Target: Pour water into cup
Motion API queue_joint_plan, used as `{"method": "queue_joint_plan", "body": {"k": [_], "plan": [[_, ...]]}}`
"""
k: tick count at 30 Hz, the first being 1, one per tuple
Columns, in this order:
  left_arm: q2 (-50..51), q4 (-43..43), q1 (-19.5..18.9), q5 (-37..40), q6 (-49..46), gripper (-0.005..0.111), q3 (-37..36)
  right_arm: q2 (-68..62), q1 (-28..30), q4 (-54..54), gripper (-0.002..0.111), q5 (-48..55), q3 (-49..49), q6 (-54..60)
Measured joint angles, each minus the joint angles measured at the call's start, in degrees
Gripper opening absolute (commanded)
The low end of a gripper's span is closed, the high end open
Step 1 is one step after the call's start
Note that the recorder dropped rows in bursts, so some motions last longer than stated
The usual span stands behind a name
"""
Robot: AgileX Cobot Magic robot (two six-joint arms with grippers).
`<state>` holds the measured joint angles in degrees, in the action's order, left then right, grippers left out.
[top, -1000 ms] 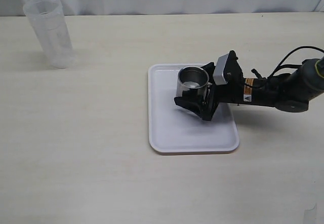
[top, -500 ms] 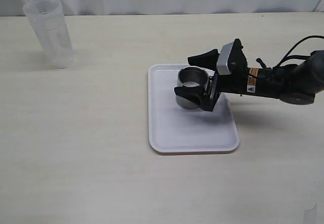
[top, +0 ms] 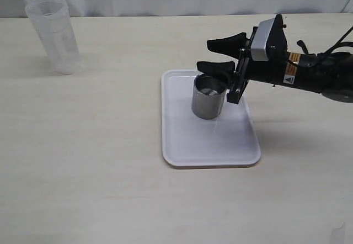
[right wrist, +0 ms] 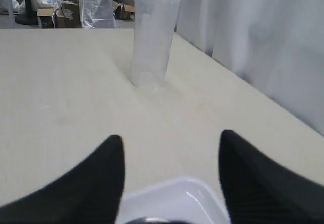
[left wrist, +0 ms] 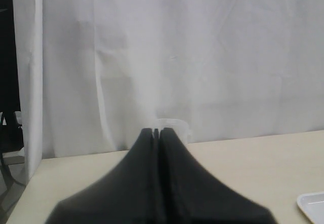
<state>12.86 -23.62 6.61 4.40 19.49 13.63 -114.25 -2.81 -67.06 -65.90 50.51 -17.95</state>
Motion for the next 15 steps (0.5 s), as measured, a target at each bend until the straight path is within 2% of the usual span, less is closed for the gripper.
{"method": "queue_joint_plan", "body": {"k": [3, 10, 15], "plan": [[0.0, 0.0, 0.0, 0.0, 0.0, 0.0, 0.0, 4.34, 0.0, 0.23, 0.004, 0.13, -2.03, 0.0], [0.0, 0.0, 0.0, 0.04, 0.0, 0.0, 0.0, 14.45, 0.0, 0.23, 0.004, 1.81, -6.25, -0.4], [0.0, 0.0, 0.0, 0.04, 0.0, 0.0, 0.0, 21.43, 0.0, 1.08, 0.004, 1.9, -8.48, -6.31]]}}
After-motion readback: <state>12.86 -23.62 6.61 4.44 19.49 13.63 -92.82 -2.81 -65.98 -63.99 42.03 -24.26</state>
